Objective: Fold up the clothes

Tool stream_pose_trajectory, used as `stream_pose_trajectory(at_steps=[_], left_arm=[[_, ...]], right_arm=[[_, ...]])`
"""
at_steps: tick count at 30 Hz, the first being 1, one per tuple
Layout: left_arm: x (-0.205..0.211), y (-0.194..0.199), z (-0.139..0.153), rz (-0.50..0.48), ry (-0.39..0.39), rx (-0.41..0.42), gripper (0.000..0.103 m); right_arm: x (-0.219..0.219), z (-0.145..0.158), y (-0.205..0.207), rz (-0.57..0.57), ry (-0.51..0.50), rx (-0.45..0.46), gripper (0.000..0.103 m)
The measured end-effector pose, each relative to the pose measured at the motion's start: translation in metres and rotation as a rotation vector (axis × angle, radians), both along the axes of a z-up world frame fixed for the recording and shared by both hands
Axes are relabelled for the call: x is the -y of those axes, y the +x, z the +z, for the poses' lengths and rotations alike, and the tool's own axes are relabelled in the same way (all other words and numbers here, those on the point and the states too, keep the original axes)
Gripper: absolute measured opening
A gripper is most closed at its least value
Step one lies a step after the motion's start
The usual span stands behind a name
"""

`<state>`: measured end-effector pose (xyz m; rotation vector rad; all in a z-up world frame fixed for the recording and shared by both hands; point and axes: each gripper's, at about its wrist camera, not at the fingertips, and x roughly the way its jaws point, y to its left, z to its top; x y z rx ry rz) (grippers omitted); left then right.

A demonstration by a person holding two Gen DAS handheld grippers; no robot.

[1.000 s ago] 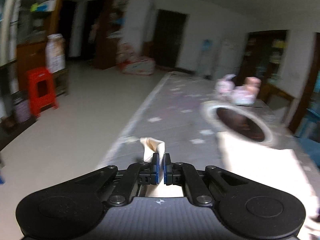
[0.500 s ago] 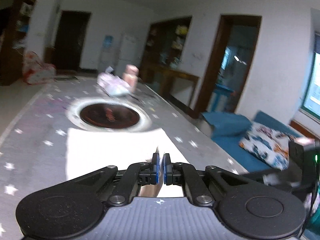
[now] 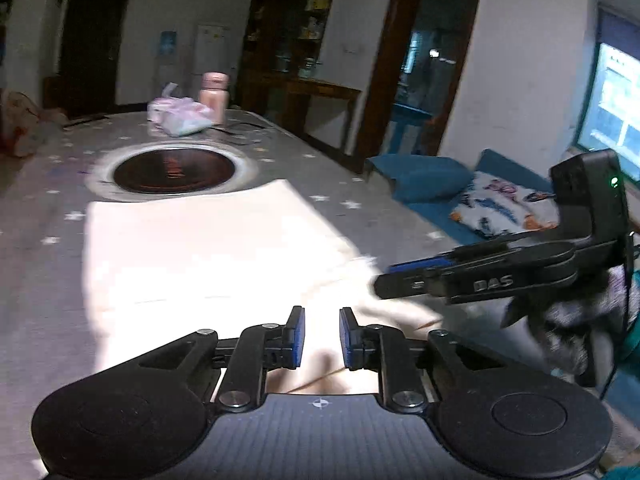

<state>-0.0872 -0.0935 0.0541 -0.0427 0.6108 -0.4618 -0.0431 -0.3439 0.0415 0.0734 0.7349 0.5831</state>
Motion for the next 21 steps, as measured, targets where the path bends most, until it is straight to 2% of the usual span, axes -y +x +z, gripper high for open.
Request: stream_pose_trajectory(at_steps=[4, 10, 13, 15, 17, 21], left_arm=[[-0.03, -0.006, -0.006, 0.102, 0.073, 0.011, 0.02], [-0.062, -0.011, -0.015, 0.193, 0.112, -0.008, 0.02], [-0.069, -0.014, -0.022, 0.2, 0.104, -0.028, 0.02], [-0.07, -0.016, -0.025, 0.195, 0.102, -0.041, 0.02], [-0.069, -0.017, -0.025, 0.168, 0.091, -0.054, 0.02], [-0.066, -0.019, -0.027, 0.113, 0.096, -0.075, 0.02]], right_arm=[[-0.013, -0.009, 0.004, 0.022, -0.013, -0.027, 0.03], [-0.026, -0.017, 0.006, 0.04, -0.052, -0.017, 0.029], [-0.03, -0.02, 0.011, 0.035, -0.07, -0.023, 0.027], [-0.034, -0.02, 0.011, 0.04, -0.088, -0.012, 0.012], [-0.037, -0.018, 0.01, 0.044, -0.106, 0.001, 0.006], [-0.041, -0.001, 0.002, 0.043, -0.144, 0.083, 0.004]])
